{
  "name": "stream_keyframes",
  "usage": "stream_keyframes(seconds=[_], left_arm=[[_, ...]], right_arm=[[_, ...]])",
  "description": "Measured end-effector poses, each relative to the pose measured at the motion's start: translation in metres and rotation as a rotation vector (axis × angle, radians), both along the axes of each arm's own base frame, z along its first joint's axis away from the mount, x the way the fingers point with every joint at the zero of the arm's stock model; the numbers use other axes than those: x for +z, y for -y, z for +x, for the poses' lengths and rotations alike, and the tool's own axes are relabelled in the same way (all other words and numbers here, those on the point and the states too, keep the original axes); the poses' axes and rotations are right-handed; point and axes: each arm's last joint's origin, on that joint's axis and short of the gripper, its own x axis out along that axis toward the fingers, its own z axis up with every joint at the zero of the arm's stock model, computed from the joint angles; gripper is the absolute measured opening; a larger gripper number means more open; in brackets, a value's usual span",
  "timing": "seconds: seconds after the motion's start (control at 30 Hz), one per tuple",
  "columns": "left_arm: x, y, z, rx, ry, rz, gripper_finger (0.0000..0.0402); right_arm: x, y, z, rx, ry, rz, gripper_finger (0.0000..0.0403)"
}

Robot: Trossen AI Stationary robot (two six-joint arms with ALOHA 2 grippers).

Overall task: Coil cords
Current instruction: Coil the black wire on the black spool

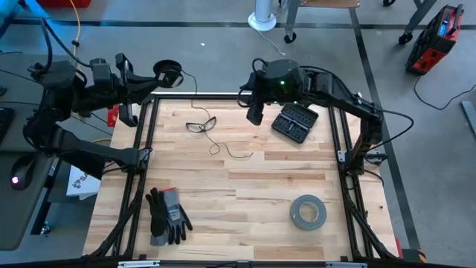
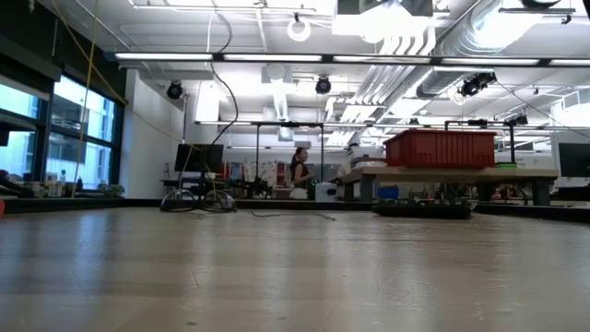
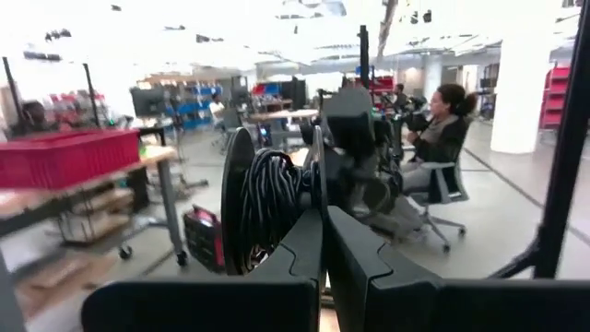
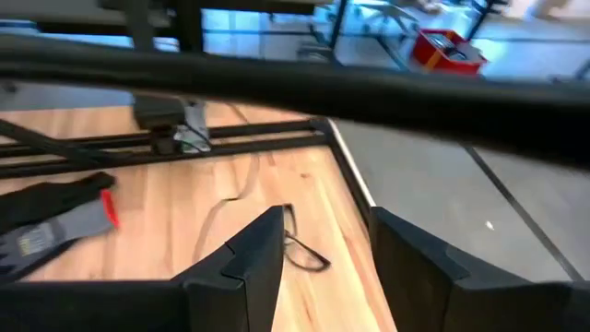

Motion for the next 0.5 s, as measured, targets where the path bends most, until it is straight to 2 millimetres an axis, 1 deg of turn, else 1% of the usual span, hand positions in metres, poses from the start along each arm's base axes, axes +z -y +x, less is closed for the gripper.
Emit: stream_keyframes(seconds=[0.1, 0.17, 0.23, 0.33, 0.4, 0.5], left_arm=[[-0.008, -0.001, 0.004, 0.019, -0.022, -0.037, 0.0001], [-0.013, -0.002, 0.008, 0.052, -0.039, -0.064, 0.0001], [-0.016, -0.003, 0.012, 0.081, -0.057, -0.077, 0.0001], [-0.014, -0.004, 0.013, 0.084, -0.036, -0.078, 0.0001], [-0.014, -0.003, 0.013, 0.083, -0.037, -0.079, 0.0001], [-0.014, -0.003, 0.013, 0.073, -0.038, -0.078, 0.0001]], right_arm=[[-0.004, -0.001, 0.003, 0.067, -0.004, 0.011, 0.0154], [-0.013, 0.000, 0.010, 0.110, -0.003, 0.033, 0.0154], [-0.029, 0.000, 0.019, 0.165, -0.007, 0.067, 0.0154], [-0.060, 0.000, 0.035, 0.228, -0.004, 0.120, 0.0154], [-0.076, 0.000, 0.041, 0.253, 0.049, 0.155, 0.0154], [-0.090, 0.000, 0.045, 0.234, 0.173, 0.191, 0.0154]])
